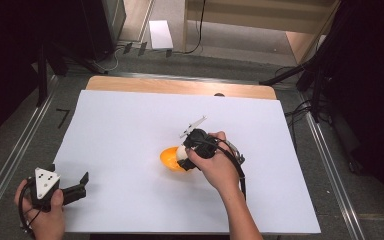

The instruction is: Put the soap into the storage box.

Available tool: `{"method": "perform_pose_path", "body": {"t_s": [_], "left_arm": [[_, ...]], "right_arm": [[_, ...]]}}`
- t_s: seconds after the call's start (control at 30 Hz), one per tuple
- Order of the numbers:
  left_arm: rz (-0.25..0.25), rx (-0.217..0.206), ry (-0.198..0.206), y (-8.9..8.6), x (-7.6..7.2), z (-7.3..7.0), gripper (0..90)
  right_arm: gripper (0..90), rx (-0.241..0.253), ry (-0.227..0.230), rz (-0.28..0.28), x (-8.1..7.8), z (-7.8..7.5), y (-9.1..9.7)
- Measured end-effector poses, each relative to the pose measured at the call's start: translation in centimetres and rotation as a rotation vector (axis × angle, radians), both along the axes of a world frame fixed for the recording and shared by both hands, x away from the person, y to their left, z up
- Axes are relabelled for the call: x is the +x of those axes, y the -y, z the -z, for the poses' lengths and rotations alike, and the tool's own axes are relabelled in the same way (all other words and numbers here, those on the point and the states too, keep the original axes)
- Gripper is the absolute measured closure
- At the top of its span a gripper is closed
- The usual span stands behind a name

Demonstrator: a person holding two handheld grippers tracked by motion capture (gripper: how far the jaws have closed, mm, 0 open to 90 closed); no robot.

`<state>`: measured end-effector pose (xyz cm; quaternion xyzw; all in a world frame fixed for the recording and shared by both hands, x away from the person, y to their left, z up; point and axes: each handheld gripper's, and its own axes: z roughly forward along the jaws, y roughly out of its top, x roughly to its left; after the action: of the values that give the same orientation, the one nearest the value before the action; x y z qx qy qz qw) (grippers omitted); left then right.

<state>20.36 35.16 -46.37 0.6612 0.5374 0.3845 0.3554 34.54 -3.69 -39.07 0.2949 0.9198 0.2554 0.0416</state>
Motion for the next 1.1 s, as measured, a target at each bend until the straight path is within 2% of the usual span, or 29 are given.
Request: {"method": "perform_pose_path", "body": {"t_s": [0.3,0.4,0.57,0.83,1.1], "left_arm": [[0.000,0.000,-0.001,0.0,0.0,0.0,0.0],[0.001,-0.001,0.000,0.0,0.0,0.0,0.0],[0.002,0.005,0.000,0.0,0.0,0.0,0.0],[0.002,0.007,-0.001,0.1,0.0,0.0,0.0],[0.004,0.008,-0.002,0.1,0.0,0.0,0.0]], "right_arm": [[25.3,-0.002,-0.019,0.020,0.1,0.5,-0.7],[25.3,0.003,-0.034,0.048,0.0,0.7,-0.9],[25.3,0.010,-0.057,0.057,0.1,0.8,-0.9],[25.2,-0.012,-0.055,0.075,0.1,1.2,-0.9],[24.8,-0.005,-0.058,0.075,0.2,1.3,-1.0]]}}
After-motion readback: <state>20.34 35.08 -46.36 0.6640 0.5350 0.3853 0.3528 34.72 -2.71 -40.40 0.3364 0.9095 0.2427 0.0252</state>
